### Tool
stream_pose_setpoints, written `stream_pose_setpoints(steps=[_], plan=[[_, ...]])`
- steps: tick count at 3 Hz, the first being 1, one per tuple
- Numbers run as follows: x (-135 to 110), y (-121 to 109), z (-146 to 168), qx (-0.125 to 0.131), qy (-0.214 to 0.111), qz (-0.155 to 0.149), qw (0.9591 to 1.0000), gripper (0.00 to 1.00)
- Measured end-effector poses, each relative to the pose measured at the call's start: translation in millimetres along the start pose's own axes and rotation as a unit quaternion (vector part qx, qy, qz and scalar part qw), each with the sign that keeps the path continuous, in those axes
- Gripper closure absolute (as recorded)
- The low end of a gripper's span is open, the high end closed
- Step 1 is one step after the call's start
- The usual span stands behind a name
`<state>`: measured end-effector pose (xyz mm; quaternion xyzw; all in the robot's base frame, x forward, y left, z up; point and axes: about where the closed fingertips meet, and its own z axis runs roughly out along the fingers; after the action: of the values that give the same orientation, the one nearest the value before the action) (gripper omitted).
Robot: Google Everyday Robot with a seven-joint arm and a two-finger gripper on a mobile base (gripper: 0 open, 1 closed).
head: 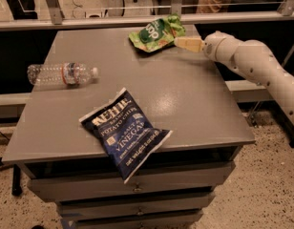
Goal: Move green rice chip bag near blue chip bag
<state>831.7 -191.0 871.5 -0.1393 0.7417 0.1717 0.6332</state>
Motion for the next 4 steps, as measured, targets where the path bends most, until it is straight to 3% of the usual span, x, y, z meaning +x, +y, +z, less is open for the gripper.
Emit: stream_pose_setpoints(steps=[1,2,3,4], plan=[[-13.0,10.4,18.8,-0.047,-0.035,-0.013,0.9982,0.0],[-41.3,29.1,25.8,-0.117,-0.062,-0.059,0.9895,0.0],[-40.9,29.9,27.1,-0.116,-0.062,-0.058,0.9896,0.0],[-40.2,28.5,25.1,-0.132,-0.052,-0.067,0.9876,0.0]])
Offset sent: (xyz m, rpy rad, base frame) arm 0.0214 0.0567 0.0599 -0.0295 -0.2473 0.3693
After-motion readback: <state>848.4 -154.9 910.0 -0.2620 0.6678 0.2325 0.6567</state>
